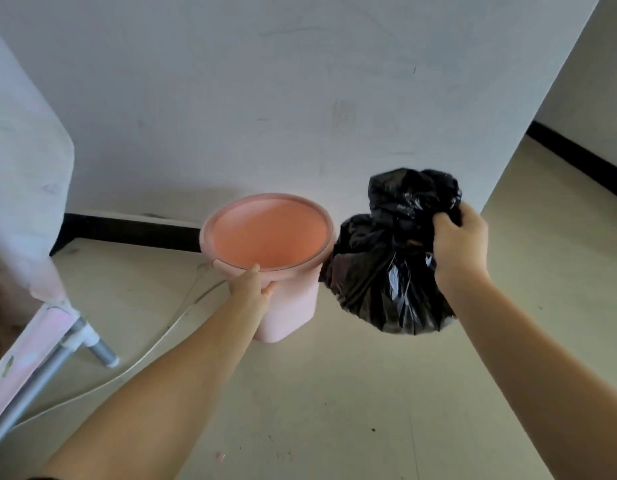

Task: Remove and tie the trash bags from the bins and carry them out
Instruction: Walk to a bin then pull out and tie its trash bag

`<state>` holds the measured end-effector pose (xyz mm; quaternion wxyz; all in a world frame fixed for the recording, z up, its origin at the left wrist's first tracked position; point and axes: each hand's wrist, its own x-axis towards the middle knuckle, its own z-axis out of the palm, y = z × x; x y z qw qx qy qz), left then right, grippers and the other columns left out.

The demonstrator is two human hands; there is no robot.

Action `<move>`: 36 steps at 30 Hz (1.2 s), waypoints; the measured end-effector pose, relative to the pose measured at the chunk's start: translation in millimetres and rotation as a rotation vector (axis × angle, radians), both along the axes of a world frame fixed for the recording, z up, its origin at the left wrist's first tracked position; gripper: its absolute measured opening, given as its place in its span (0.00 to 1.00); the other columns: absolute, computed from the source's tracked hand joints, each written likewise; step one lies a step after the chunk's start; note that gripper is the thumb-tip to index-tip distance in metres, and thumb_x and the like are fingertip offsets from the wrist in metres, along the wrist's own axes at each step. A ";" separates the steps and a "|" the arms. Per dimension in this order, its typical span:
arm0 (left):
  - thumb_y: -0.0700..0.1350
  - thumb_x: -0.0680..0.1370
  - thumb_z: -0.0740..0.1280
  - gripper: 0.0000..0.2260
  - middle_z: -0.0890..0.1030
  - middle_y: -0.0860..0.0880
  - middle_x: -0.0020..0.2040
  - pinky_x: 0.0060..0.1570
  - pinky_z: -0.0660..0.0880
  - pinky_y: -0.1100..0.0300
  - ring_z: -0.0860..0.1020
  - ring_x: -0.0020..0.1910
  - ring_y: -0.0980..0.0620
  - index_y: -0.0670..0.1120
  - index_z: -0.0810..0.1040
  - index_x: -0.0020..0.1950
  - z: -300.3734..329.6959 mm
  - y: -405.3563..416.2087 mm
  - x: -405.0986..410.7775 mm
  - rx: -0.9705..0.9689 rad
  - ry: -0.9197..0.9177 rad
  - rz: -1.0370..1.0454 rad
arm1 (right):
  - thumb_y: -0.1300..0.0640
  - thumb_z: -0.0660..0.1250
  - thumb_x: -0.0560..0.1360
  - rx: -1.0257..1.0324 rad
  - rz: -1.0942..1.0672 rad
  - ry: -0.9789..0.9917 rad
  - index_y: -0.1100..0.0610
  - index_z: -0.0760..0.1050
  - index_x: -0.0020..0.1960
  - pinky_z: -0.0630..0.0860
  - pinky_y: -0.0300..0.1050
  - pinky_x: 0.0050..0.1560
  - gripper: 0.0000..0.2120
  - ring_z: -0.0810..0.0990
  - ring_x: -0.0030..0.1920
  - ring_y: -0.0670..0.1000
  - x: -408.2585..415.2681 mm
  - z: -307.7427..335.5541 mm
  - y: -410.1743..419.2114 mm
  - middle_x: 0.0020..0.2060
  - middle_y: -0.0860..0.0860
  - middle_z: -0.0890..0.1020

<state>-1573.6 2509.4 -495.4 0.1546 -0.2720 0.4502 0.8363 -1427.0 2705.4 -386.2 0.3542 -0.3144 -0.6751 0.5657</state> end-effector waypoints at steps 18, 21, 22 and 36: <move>0.52 0.77 0.67 0.20 0.74 0.45 0.61 0.56 0.75 0.50 0.75 0.58 0.47 0.44 0.70 0.65 -15.3 15.8 87.0 -0.372 0.123 -0.797 | 0.65 0.56 0.77 -0.427 0.362 -0.461 0.58 0.73 0.55 0.80 0.54 0.50 0.10 0.80 0.49 0.59 10.3 -141.2 -22.6 0.48 0.59 0.80; 0.49 0.76 0.67 0.25 0.71 0.48 0.59 0.59 0.69 0.59 0.71 0.60 0.51 0.44 0.64 0.70 -17.5 28.1 106.6 -0.868 0.774 -0.962 | 0.64 0.57 0.78 -0.565 0.444 -0.424 0.59 0.72 0.53 0.79 0.45 0.37 0.07 0.79 0.41 0.53 14.0 -124.5 -27.3 0.43 0.56 0.79; 0.49 0.76 0.67 0.27 0.69 0.47 0.61 0.62 0.68 0.58 0.69 0.62 0.51 0.45 0.62 0.72 -19.8 28.3 109.0 -1.008 0.998 -0.972 | 0.63 0.58 0.79 -0.643 0.484 -0.398 0.61 0.72 0.55 0.79 0.44 0.38 0.08 0.80 0.42 0.53 16.3 -119.0 -27.7 0.44 0.57 0.80; 0.29 0.73 0.60 0.14 0.80 0.45 0.50 0.52 0.74 0.57 0.78 0.50 0.47 0.41 0.79 0.53 -11.6 -0.4 82.0 -1.044 1.142 -0.715 | 0.71 0.61 0.72 0.104 0.788 -0.929 0.63 0.71 0.57 0.82 0.40 0.42 0.14 0.85 0.41 0.49 29.4 -101.0 -13.1 0.45 0.57 0.82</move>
